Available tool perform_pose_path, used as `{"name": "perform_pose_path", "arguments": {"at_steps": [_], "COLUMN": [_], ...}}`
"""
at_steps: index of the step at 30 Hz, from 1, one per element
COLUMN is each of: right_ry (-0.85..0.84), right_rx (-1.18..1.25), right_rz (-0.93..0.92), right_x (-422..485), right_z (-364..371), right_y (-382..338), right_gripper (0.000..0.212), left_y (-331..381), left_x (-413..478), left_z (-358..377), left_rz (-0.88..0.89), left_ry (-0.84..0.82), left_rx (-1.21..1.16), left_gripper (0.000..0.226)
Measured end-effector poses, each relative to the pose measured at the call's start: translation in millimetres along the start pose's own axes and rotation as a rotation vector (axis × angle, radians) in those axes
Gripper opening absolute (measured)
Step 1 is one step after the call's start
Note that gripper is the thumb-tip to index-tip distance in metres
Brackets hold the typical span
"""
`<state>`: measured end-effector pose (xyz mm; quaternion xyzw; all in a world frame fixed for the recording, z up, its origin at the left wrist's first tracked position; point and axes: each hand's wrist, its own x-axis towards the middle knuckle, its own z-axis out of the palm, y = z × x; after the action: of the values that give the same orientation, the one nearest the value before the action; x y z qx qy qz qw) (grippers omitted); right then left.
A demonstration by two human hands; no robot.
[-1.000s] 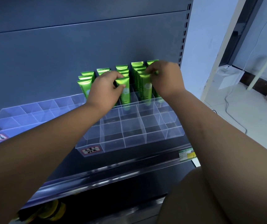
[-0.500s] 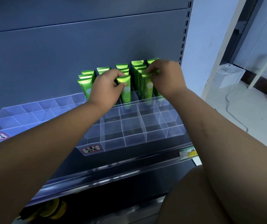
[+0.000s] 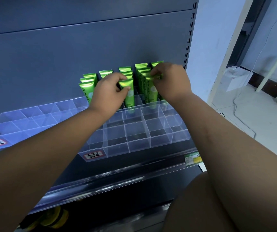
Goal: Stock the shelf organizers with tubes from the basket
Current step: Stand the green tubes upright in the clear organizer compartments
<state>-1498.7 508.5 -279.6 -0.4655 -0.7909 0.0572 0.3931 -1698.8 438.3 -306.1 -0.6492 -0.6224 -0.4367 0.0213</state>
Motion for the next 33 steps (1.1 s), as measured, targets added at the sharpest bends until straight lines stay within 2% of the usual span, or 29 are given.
{"name": "perform_pose_path", "arguments": {"at_steps": [4, 10, 13, 17, 23, 27, 33], "right_ry": [-0.017, -0.017, 0.043, 0.075, -0.031, -0.158, -0.305], "right_rx": [-0.065, -0.157, -0.196, -0.102, 0.028, 0.167, 0.327], "right_rz": [0.004, -0.042, -0.051, -0.125, -0.251, -0.345, -0.541], "right_x": [-1.0, -8.3, -14.6, -32.6, -79.7, -124.4, -194.2], "right_z": [-0.1, -6.0, -12.7, -9.9, 10.0, 28.9, 61.2], "right_y": [0.5, -6.2, -17.0, -51.8, -135.9, -214.5, -351.5], "right_gripper": [0.035, 0.036, 0.031, 0.03, 0.043, 0.05, 0.053], "left_y": [6.0, 30.7, 46.8, 44.0, 22.0, 13.3, -1.7], "left_x": [-0.3, -10.9, -27.1, -56.9, -121.3, -177.2, -282.4], "left_z": [-1.7, -13.4, -27.2, -55.2, -130.1, -193.8, -305.6], "left_rz": [0.012, 0.051, 0.011, -0.073, -0.22, -0.359, -0.602], "left_ry": [0.013, 0.073, 0.087, 0.15, 0.101, 0.149, 0.246], "left_rx": [0.078, 0.35, 0.424, 0.463, 0.765, 0.829, 0.985], "left_gripper": [0.032, 0.034, 0.04, 0.049, 0.066, 0.074, 0.072]}}
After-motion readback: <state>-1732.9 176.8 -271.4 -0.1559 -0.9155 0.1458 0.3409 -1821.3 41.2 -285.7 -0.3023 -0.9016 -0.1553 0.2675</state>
